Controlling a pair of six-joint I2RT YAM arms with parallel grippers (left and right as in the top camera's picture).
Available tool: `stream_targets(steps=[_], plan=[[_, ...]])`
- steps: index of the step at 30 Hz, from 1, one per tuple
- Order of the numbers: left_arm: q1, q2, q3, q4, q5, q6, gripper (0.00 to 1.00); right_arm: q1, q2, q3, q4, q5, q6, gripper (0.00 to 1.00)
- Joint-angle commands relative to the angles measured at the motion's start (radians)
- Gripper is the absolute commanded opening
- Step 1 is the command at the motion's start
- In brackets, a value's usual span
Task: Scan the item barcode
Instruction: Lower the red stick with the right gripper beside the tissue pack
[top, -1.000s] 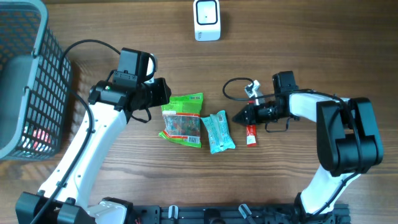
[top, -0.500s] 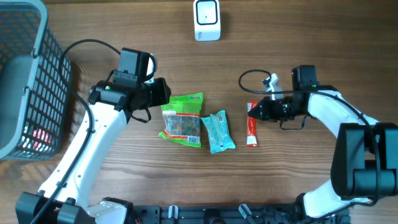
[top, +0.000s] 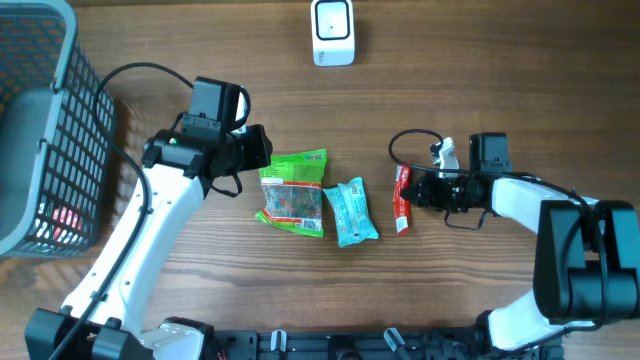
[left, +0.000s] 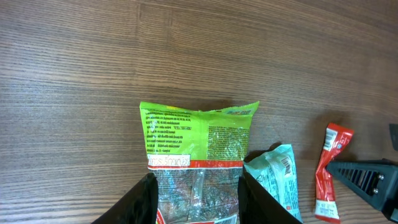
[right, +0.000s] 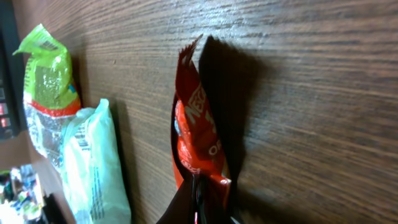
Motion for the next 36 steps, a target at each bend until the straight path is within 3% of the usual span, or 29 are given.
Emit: stream_targets(steps=[1, 3, 6, 12, 19, 21, 24, 26, 29, 32, 36], plan=[[-0.003, 0.006, 0.001, -0.001, -0.01, 0.012, 0.39, 0.027, 0.03, -0.005, 0.011, -0.217, -0.022, 0.04], [-0.003, 0.006, 0.001, -0.001, -0.01, 0.012, 0.39, 0.057, 0.03, -0.004, 0.089, -0.413, -0.009, 0.04], [-0.003, 0.006, 0.001, -0.002, -0.01, 0.013, 0.39, 0.058, 0.019, 0.05, 0.113, -0.404, 0.042, 0.04], [-0.003, 0.006, 0.001, -0.001, -0.01, 0.013, 0.39, 0.058, 0.017, 0.053, 0.073, 0.064, 0.026, 0.05], [-0.003, 0.006, 0.001, -0.001, -0.01, 0.013, 0.39, 0.058, 0.138, 0.054, 0.095, 0.174, 0.032, 0.05], [-0.003, 0.006, 0.001, -0.001, -0.01, 0.013, 0.39, 0.058, 0.089, 0.111, 0.017, 0.142, 0.023, 0.06], [-0.003, 0.006, 0.001, -0.001, -0.01, 0.012, 0.39, 0.058, -0.025, 0.251, -0.174, 0.006, -0.049, 0.2], [-0.003, 0.006, 0.001, -0.001, -0.01, 0.012, 0.39, 0.058, -0.098, 0.285, -0.288, 0.066, -0.044, 0.25], [-0.003, 0.006, 0.001, -0.001, -0.014, 0.012, 0.42, 0.059, -0.1, 0.256, -0.47, 0.25, -0.037, 0.16], [-0.003, 0.006, 0.001, -0.002, -0.066, 0.013, 0.43, 0.059, -0.1, 0.151, -0.477, 0.261, -0.024, 0.15], [-0.003, 0.013, 0.001, -0.002, -0.1, 0.012, 0.43, 0.075, -0.1, 0.023, -0.349, 0.215, 0.036, 0.15]])
